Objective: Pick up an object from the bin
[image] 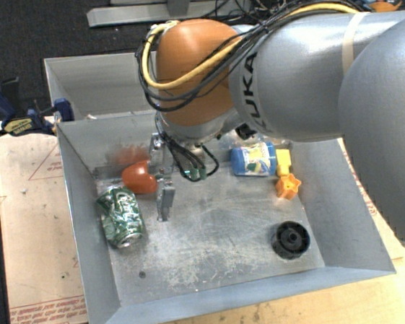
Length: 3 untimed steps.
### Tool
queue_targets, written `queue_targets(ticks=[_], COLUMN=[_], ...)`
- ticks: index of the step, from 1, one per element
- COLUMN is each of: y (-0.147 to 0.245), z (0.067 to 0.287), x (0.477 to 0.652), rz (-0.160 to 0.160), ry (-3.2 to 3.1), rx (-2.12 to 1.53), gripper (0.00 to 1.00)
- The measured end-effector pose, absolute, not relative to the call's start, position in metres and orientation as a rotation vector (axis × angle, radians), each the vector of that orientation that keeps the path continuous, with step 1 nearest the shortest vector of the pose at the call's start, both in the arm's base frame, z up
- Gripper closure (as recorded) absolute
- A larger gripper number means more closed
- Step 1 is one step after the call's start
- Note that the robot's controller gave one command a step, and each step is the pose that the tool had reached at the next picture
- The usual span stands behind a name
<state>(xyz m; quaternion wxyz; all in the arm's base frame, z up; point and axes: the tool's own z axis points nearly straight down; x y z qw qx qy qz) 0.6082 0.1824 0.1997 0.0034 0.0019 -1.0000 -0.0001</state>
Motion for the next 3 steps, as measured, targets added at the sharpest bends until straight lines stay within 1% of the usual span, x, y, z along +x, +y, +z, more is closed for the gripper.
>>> queue_targets(ticks=[1,2,3], y=[0.182,0.19,0.215], z=[0.205,0.179,0.112], x=[0.61,0.596,0.588], rz=[-0.002,-0.003,-0.004], ry=[-3.143,-3.146,-3.144], rx=[0.001,-0.113,-0.115], gripper=[0.0,0.0,0.0])
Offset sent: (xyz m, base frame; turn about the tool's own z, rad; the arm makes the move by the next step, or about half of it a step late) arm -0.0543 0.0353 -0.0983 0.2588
